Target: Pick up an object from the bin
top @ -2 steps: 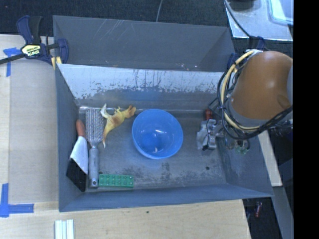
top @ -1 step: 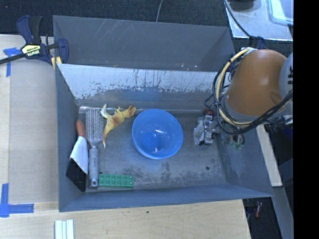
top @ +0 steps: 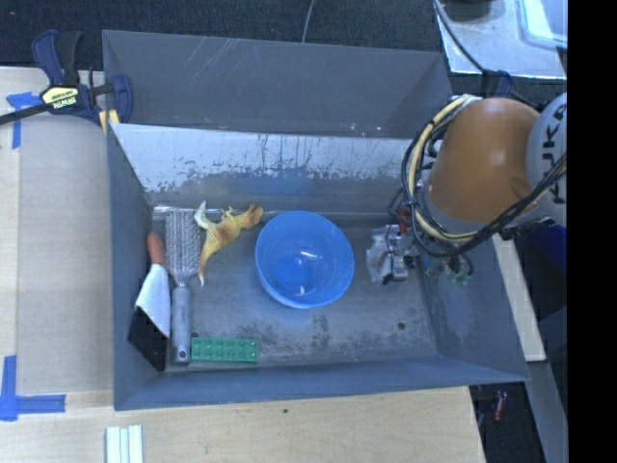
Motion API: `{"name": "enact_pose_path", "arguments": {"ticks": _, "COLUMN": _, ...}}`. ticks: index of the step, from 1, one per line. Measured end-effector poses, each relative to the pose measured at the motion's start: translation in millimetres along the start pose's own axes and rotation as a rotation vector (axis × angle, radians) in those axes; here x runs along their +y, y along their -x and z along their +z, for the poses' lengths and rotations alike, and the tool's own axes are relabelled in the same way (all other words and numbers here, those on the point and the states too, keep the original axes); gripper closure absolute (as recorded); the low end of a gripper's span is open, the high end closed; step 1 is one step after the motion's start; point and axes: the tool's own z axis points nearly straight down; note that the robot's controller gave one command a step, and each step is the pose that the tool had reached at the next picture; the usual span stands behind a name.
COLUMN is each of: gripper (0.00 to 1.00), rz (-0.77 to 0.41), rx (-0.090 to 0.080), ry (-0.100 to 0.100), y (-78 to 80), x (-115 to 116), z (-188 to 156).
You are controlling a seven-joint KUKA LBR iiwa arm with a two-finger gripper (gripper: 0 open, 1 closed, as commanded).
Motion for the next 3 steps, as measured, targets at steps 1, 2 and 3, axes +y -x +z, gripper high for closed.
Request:
{"name": "enact_pose_path", "arguments": {"ticks": 1, "gripper": 1.00, "rz": 0.109, "rx": -0.006, "ry": 0.000, "y": 22.3, "x": 17, "z": -1}}
{"name": "enact_pose_path", "arguments": {"ticks": 2, "gripper": 1.00, "rz": 0.054, "rx": -0.009, "ry": -0.001, "y": 36.0, "x": 29, "z": 17}}
{"name": "enact_pose_path", "arguments": {"ticks": 3, "gripper": 1.00, "rz": 0.036, "rx": -0.015, "ry": 0.000, "y": 69.6, "x": 55, "z": 42}}
